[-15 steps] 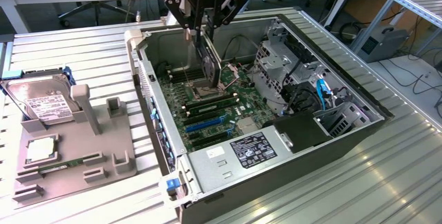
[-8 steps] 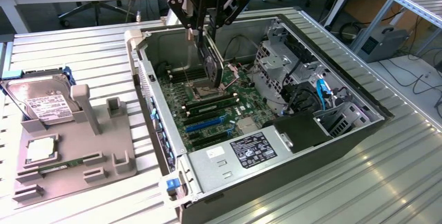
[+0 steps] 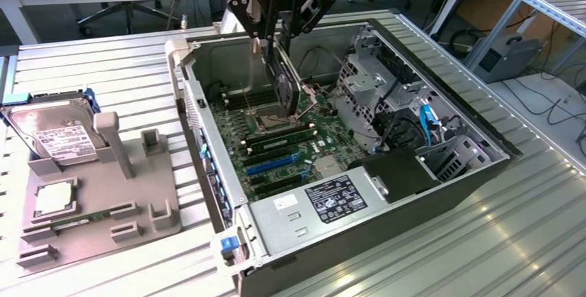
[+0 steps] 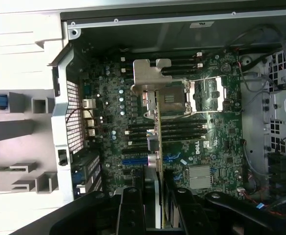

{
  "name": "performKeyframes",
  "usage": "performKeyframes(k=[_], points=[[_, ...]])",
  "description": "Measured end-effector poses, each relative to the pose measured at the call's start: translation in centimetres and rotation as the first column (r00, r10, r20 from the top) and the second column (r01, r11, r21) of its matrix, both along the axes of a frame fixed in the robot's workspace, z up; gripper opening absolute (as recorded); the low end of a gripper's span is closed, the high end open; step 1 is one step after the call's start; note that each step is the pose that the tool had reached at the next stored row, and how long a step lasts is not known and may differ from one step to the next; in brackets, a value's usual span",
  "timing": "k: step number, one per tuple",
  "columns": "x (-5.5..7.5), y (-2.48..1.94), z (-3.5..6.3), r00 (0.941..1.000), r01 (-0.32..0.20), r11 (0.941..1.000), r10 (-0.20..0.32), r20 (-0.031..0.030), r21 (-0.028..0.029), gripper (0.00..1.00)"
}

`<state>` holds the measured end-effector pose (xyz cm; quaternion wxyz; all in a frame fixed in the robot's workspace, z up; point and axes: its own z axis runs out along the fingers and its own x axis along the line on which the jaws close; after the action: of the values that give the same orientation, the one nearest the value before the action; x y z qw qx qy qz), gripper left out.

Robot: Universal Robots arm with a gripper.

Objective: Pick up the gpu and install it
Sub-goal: 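Pick up the gpu and move the gpu toward the slot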

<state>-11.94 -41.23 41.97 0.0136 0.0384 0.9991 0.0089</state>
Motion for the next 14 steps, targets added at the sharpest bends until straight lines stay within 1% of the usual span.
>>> performKeyframes(k=[14], points=[[0.83, 0.00, -0.09, 1.0000, 0.000, 1.0000, 0.000, 0.0000, -0.0033, 0.27]])
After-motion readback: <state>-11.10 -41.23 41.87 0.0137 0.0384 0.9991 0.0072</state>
